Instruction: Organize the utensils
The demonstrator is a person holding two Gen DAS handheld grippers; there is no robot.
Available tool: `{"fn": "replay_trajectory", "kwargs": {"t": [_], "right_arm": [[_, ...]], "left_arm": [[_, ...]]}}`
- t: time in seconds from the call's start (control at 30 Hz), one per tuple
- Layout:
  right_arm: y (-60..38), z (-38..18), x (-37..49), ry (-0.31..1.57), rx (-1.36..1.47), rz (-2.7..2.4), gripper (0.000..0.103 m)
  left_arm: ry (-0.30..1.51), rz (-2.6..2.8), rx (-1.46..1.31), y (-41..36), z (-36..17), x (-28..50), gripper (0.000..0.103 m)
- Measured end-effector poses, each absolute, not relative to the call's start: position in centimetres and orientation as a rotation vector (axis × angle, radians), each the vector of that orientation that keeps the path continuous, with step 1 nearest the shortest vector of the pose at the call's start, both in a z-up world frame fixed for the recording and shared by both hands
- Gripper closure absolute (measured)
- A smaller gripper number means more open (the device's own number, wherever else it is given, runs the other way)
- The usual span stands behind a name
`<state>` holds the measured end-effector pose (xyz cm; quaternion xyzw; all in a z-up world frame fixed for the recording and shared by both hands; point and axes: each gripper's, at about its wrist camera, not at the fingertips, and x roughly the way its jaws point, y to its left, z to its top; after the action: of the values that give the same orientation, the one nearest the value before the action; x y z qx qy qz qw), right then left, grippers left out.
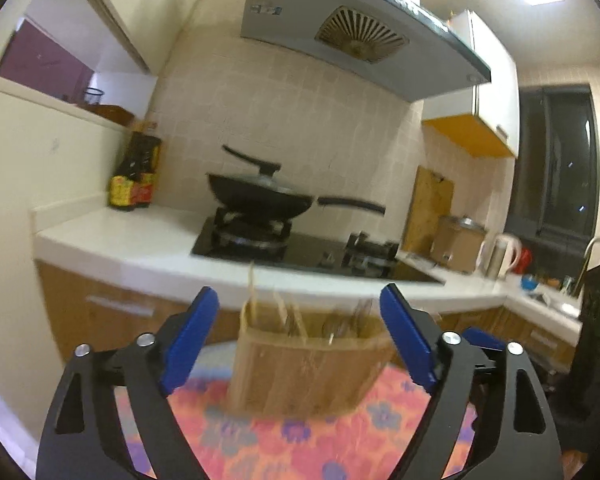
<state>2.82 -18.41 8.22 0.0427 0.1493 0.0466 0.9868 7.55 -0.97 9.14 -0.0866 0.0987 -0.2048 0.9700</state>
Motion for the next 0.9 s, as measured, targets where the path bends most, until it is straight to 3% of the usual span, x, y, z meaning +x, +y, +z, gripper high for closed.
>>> {"fn": "replay_trajectory", "kwargs": {"t": [0.1, 0.27, 0.77, 0.9], "right_arm": [[-18.2, 6.2, 0.5, 0.325, 0.064, 0.042, 0.026], [-18.1, 3.9, -2.0, 0.314, 0.060, -0.035, 0.011], [-17.5, -0.2, -3.8, 0.279, 0.016, -0.102, 0.009], [-17.5, -0.3, -3.5, 0.289, 0.009, -0.115, 0.009]], "left_arm": [[0.233, -0.368, -0.148, -0.6, 7.0, 5.4, 0.020], [0.231, -0.254, -0.097, -0.2, 3.7, 2.1, 0.020], [0.185, -0.154, -0.064, 0.5, 0.7, -0.9, 0.016], [0.183, -0.151, -0.056, 0.3, 0.8, -1.0, 0.008]]}}
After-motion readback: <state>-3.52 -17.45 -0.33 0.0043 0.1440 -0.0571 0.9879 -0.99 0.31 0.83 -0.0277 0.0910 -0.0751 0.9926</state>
